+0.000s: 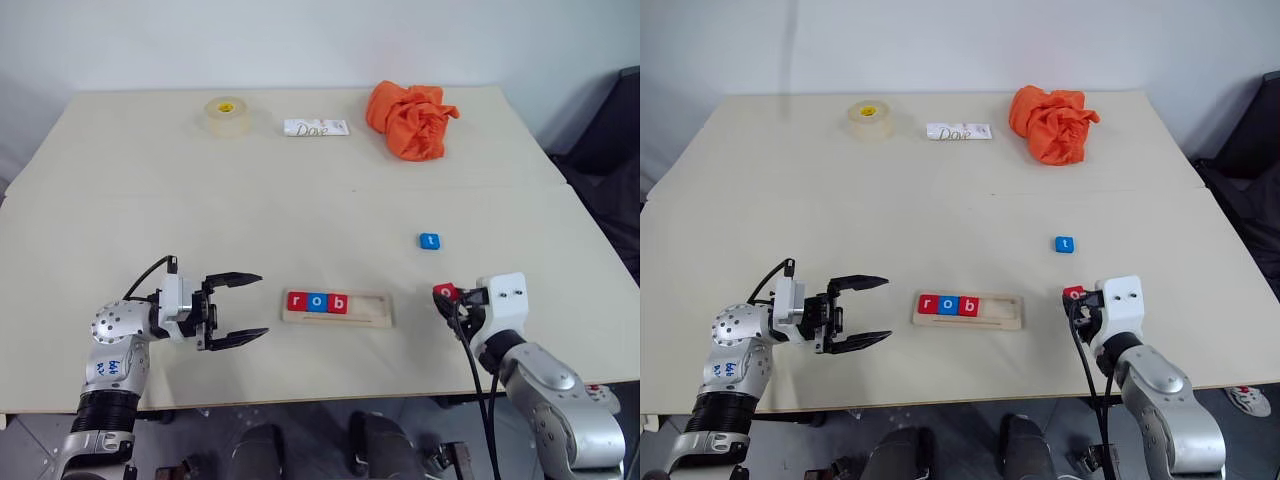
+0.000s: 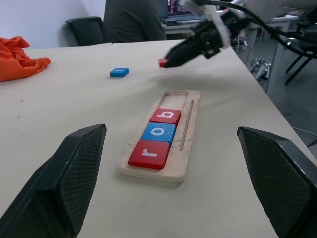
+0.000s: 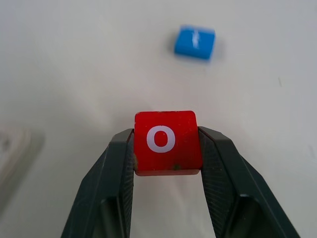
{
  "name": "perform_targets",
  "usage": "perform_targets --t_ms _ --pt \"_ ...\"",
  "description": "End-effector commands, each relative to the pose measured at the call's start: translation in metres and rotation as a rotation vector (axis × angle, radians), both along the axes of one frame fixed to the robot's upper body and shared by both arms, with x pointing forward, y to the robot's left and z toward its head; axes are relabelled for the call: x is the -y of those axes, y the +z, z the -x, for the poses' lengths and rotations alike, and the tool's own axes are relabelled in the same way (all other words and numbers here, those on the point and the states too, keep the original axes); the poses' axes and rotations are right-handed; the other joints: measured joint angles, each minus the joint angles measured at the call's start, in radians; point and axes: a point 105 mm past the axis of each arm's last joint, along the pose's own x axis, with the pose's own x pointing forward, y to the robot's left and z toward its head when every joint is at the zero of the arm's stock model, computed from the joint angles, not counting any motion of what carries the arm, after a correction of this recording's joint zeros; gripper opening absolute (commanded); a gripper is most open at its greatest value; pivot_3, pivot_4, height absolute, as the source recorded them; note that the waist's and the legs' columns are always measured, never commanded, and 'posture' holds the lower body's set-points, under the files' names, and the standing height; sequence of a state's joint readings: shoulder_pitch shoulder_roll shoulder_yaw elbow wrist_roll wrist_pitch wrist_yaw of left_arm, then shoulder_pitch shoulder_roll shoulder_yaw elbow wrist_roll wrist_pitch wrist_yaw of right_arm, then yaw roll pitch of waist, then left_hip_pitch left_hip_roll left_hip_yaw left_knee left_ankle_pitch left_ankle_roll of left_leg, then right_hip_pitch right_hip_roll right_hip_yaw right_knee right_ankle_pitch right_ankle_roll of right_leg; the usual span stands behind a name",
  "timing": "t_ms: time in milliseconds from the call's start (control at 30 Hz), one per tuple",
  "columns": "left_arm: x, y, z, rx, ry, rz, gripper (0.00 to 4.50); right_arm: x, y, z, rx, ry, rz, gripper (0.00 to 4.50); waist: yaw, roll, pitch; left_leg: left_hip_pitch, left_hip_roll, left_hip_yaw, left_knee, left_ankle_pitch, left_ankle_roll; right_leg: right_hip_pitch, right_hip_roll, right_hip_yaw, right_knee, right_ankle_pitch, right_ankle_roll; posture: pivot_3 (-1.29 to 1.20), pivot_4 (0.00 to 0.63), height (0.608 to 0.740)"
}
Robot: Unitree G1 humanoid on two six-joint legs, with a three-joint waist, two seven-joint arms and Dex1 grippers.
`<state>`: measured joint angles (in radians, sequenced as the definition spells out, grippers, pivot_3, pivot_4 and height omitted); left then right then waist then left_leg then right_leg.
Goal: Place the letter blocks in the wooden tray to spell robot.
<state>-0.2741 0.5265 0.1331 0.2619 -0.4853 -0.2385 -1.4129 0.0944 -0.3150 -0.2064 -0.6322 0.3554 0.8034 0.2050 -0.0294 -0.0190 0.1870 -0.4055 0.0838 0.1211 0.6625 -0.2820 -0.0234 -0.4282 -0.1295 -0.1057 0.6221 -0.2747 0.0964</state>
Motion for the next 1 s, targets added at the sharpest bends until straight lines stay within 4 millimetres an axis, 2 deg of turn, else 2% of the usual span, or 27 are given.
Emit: perform_targets --t_ms 33,267,433,567,700,800,1000 --pt "0.0 0.006 0.001 0.009 -0.025 0.013 4.5 -0.009 0.009 0.007 0.034 -0.019 -0.03 1.46 -0.001 0.0 0.0 0.0 0.001 0.0 0.0 0.0 0.0 0.0 0.001 0.0 0.0 0.0 0.0 0.0 0.15 0.74" --pt "-0.004 0.007 0.002 0.003 -0.027 0.001 4.5 -0.013 0.007 0.005 0.037 -0.021 -0.042 1.46 0.002 0.0 0.0 0.0 0.0 -0.001 0.0 0.0 0.0 0.0 0.001 0.0 0.0 0.0 0.0 0.0 0.15 0.74" --pt "-0.006 0.008 0.004 0.004 -0.018 -0.003 4.5 -0.012 0.007 0.004 0.043 -0.016 -0.045 3.16 0.002 0.0 0.0 0.0 0.0 -0.001 0.0 0.0 0.0 0.0 0.001 0.0 0.0 0.0 0.0 0.0 0.15 0.74" --pt "-0.006 0.007 0.005 0.003 -0.012 -0.004 4.5 -0.012 0.015 0.003 0.067 0.046 -0.008 4.45 0.002 0.0 0.0 0.0 0.001 -0.001 0.0 0.0 0.0 0.0 0.001 0.0 0.0 0.0 0.0 0.0 0.15 0.74" --pt "-0.005 0.007 0.004 0.005 -0.01 -0.001 4.5 -0.01 0.024 0.003 0.061 0.202 0.106 4.45 0.002 0.0 0.0 0.0 0.0 -0.001 0.0 0.0 0.0 0.0 0.001 0.0 -0.001 0.0 0.0 0.0 0.15 0.74" --pt "-0.003 0.006 0.003 0.008 -0.013 0.004 4.5 -0.01 0.029 0.002 0.042 0.403 0.24 4.45 0.002 0.0 0.0 0.0 0.0 -0.001 0.0 0.0 0.0 0.0 0.0 0.0 -0.001 0.0 0.0 0.0 0.15 0.74" --pt "0.001 0.006 0.0 0.014 -0.025 0.008 4.5 0.002 0.026 -0.007 -0.081 0.711 0.419 4.45 0.002 -0.001 0.0 0.0 0.0 0.0 0.0 0.0 0.0 0.0 0.0 0.0 -0.001 0.0 0.0 0.0 0.15 0.74"
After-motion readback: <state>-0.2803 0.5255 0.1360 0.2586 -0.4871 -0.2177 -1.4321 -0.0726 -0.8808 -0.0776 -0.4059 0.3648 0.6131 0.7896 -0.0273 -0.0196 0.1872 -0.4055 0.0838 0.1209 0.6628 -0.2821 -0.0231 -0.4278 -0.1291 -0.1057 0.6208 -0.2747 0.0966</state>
